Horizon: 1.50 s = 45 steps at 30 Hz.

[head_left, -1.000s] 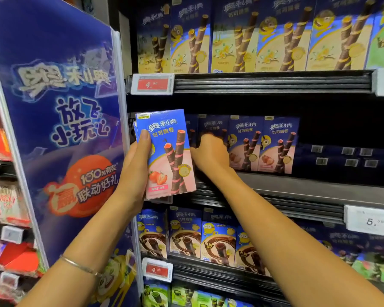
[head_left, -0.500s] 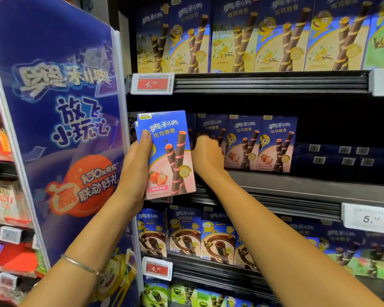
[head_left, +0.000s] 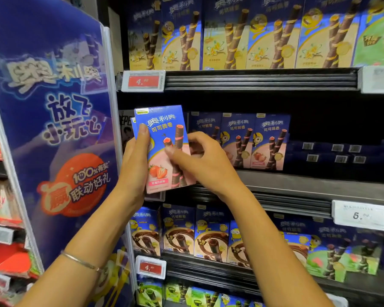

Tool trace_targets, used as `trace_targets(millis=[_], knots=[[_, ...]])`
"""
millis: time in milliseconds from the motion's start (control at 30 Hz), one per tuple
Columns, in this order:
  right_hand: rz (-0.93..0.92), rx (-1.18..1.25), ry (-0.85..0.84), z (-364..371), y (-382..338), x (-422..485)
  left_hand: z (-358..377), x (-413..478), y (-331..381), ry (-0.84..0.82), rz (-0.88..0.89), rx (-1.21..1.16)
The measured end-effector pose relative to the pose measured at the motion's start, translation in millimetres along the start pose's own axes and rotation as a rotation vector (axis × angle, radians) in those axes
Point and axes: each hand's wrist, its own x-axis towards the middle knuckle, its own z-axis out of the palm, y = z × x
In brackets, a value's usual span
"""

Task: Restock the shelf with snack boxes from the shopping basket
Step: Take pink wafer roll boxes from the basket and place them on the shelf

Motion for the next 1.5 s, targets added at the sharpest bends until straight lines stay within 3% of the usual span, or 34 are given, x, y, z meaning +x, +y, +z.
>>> trace_targets(millis=[100,533,667,833,933,1100,1500], knots=[[-0.051,-0.081,0.030,-9,-4,-4,13,-3,4,0.027,-0.019,0.010],[-0.014,0.192,0.132,-43,7,-7,46,17,-6,0.077,0.090,0.171],[-0.006,0.257,0.184,-59,14,-6,47,32,-17,0.165,0.110,0.200],[0.035,0.126,0.305,-82,35,-6,35,52,-23,0.279,0.170,0.214],[0.096,-0.073,0.349,-90,47,-6,32,58,-23,0.321,0.158,0.163],[0.123,-0.371,0.351,-92,54,-1,33,59,-26,0.318,0.146,0.190],[0.198,-0.658,0.324,-71,53,14,26,57,-21,0.332,0.136,0.129]])
